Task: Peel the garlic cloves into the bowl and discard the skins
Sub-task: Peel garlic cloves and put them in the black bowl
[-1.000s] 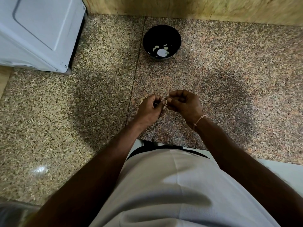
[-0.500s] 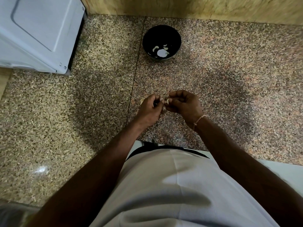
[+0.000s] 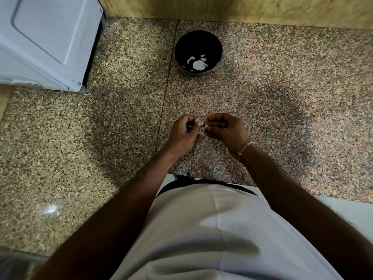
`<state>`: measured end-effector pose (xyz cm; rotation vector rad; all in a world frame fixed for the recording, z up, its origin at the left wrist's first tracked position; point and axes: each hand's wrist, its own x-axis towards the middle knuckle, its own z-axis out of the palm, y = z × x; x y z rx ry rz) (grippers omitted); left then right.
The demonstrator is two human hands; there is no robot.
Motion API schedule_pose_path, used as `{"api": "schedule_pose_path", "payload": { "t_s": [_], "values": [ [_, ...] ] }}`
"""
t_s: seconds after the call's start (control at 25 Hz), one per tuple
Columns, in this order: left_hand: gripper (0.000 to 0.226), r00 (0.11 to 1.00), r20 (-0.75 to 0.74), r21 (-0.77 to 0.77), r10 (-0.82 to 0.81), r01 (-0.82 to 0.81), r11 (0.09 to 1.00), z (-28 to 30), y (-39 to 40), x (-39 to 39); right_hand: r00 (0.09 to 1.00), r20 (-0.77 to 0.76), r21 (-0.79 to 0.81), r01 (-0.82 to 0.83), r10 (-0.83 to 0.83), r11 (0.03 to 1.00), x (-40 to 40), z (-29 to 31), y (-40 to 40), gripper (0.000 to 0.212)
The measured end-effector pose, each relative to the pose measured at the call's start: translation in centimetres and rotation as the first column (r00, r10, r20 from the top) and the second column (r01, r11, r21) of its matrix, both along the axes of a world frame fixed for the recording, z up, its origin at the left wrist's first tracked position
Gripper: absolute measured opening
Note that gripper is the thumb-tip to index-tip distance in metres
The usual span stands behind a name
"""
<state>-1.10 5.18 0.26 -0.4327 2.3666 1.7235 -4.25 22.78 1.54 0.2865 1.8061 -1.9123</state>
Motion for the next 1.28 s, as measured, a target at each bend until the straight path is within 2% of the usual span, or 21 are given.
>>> {"api": "schedule_pose_path", "payload": {
  "t_s": [0.24, 0.4, 0.64, 0.8, 0.96, 1.08, 1.2, 1.28],
  "values": [
    [0.007, 1.0, 0.018, -0.066, 0.015, -0.013, 0.998, 0.0, -0.2, 0.4, 0.998, -0.064, 0.098, -0.001, 0.007, 0.995, 0.0, 0.1, 0.0, 0.038],
    [0.017, 0.995, 0.049, -0.087, 0.089, -0.085, 0.993, 0.2, -0.1, 0.4, 0.985, -0.169, 0.23, -0.002, 0.042, 0.973, -0.1, 0.4, 0.0, 0.046],
    [0.012, 0.995, 0.093, -0.097, 0.039, -0.03, 0.995, -0.1, -0.4, 0.6, 0.963, -0.258, 0.35, 0.021, 0.075, 0.937, 0.2, 0.6, 0.0, 0.048],
    [0.009, 0.994, 0.051, -0.092, 0.094, -0.089, 0.992, 0.3, -0.5, 0.7, 0.967, -0.25, 0.331, 0.038, 0.049, 0.943, 0.1, 0.8, 0.2, 0.049],
    [0.005, 0.998, 0.054, 0.072, 0.034, -0.037, 0.997, 1.1, -0.2, 0.6, 0.963, -0.255, 0.307, -0.003, 0.086, 0.952, 0.5, 1.1, 0.0, 0.053],
    [0.006, 0.999, 0.04, 0.091, 0.002, -0.006, 0.996, 1.3, -0.1, 0.6, 0.956, -0.277, 0.298, -0.012, 0.098, 0.954, 0.6, 1.2, -0.2, 0.057],
    [0.005, 0.999, 0.041, 0.097, 0.01, -0.014, 0.995, 1.3, -0.2, 0.8, 0.956, -0.274, 0.307, -0.013, 0.101, 0.952, 0.6, 1.0, -0.1, 0.052],
    [0.003, 0.997, 0.053, 0.112, 0.053, -0.058, 0.992, 1.2, -0.3, 0.8, 0.952, -0.287, 0.345, 0.002, 0.104, 0.939, 0.5, 0.7, -0.2, 0.034]
  ]
}}
